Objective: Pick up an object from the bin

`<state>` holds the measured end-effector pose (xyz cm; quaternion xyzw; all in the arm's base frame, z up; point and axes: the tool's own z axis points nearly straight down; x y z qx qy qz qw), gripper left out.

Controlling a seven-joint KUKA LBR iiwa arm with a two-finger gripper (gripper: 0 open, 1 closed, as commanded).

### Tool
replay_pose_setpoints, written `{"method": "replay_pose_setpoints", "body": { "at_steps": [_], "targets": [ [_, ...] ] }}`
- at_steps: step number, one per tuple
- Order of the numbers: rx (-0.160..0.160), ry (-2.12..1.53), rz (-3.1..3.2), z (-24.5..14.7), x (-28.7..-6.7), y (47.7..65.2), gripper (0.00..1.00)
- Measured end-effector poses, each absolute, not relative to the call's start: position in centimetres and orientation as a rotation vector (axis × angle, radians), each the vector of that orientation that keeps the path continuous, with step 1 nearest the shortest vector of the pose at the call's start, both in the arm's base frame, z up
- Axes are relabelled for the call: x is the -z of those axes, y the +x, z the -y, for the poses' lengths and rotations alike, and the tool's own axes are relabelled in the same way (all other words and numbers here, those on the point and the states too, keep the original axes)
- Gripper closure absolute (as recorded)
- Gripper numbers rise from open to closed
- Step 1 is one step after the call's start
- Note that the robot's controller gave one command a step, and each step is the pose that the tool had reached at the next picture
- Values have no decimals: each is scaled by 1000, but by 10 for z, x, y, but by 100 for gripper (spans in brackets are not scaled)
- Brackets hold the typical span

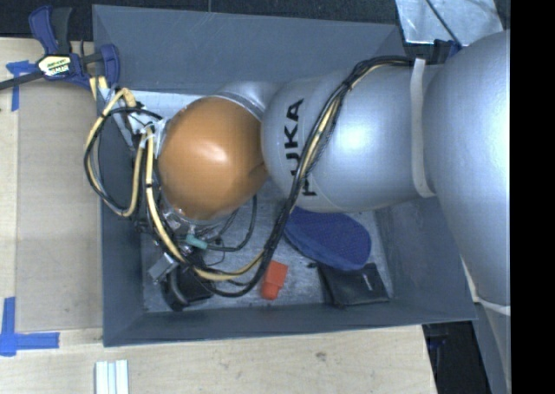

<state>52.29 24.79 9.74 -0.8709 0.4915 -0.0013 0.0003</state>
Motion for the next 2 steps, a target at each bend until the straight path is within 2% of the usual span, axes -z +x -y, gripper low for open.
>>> {"method": "replay_pose_setpoints", "body": {
  "at_steps": [1, 2],
  "targets": [
    [-2, -2735, -1553, -246, -115, 523, 100],
    [-6, -2734, -1559, -244, -116, 521, 100]
  ]
}}
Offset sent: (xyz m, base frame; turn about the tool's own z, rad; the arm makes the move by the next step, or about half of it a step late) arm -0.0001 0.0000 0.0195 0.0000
